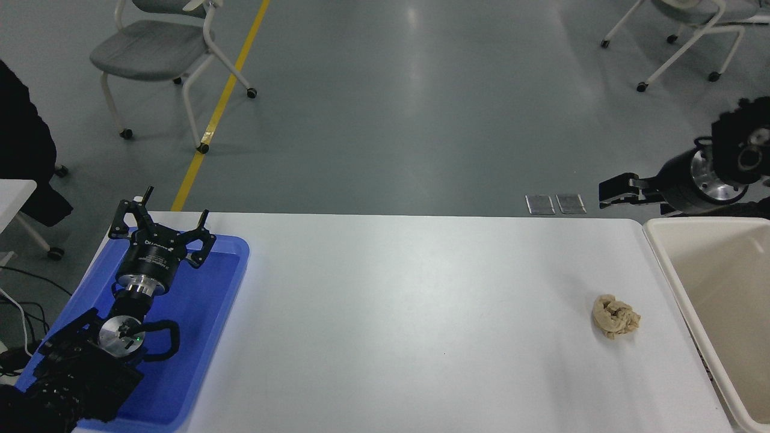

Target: Pick up foil plate and place in dustbin

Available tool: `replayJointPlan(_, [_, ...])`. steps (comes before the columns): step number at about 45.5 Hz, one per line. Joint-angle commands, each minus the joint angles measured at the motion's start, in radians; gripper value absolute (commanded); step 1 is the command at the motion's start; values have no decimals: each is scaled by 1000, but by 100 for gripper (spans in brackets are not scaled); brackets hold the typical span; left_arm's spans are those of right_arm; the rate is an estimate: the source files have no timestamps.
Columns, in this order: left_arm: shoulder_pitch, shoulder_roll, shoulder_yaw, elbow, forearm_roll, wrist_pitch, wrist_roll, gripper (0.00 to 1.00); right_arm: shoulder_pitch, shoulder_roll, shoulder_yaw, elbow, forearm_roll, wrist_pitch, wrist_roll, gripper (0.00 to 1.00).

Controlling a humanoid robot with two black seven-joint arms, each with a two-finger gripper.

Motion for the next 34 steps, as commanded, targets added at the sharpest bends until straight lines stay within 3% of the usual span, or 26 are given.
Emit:
replayJointPlan(1, [2,1,0,0,0,0,0,100,215,101,-104,140,172,168,-2,100])
replayJointPlan(34, [2,1,0,0,0,0,0,100,396,153,-193,231,215,206,-2,100])
